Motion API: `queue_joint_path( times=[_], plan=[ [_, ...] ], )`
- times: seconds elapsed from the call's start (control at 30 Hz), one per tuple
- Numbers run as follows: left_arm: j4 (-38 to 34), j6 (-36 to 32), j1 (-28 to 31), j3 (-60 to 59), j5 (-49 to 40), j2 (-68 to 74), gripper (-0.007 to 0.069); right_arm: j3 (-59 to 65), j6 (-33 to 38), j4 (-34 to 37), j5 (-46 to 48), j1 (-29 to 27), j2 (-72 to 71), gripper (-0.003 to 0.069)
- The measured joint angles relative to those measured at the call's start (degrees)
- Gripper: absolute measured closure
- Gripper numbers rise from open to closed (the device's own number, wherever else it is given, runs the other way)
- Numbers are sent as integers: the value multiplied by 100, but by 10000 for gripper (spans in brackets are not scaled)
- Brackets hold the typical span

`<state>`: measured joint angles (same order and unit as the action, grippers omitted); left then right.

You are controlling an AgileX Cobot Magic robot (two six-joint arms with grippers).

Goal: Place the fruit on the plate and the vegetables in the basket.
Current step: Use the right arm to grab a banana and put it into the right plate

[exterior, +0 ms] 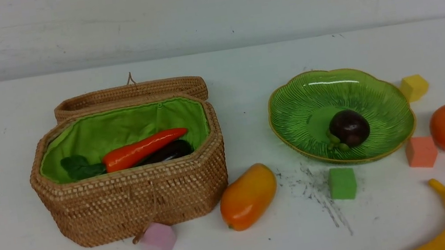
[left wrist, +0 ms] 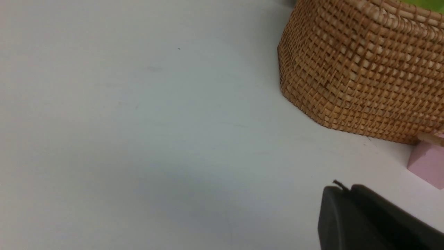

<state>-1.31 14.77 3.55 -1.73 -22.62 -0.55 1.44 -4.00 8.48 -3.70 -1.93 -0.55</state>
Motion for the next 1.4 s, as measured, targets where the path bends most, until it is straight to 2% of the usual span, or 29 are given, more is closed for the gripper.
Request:
queue_joint_path(
  times=[0.07,0.13,0.2,0.27,0.37,0.43,0.47,0.6,0.63,0.7,0.77,0.8,0.9,1.0,1.17,1.4],
  plan=[
    [0,7,0,0,0,0,603,0,-34,40,-277,0,0,416],
    [0,12,0,0,0,0,603,0,-200,166,-937,0,0,416],
    [0,12,0,0,0,0,603,0,-453,252,-1368,0,0,415],
    [0,12,0,0,0,0,603,-110,-1010,338,-1567,0,0,415],
    [0,12,0,0,0,0,603,-675,-1653,250,-1172,0,32,415],
    [0,12,0,0,0,0,603,-1279,-2121,79,-579,0,225,414],
    [0,12,0,0,0,0,603,-1413,-2155,39,-513,0,254,414],
    [0,12,0,0,0,0,603,-2923,-2532,-336,1029,0,1124,414],
    [0,12,0,0,0,0,603,-3153,-2533,-378,1309,0,1289,414],
    [0,12,0,0,0,0,603,-4001,-2394,-466,2566,11,2084,414],
    [0,12,0,0,0,0,603,-4364,-2153,-556,3139,69,2513,414],
    [0,12,0,0,0,0,603,-4391,-2116,-566,3139,69,2564,414],
    [0,12,0,0,0,0,599,-4563,-1363,-761,3602,304,3329,414],
    [0,13,0,0,0,0,599,-4563,-1020,-723,3675,429,3646,414],
    [0,13,0,0,0,0,591,-4563,-865,-49,4102,550,4217,414],
    [0,13,0,0,0,0,584,-4563,-796,358,5491,568,5407,414]
  ],
)
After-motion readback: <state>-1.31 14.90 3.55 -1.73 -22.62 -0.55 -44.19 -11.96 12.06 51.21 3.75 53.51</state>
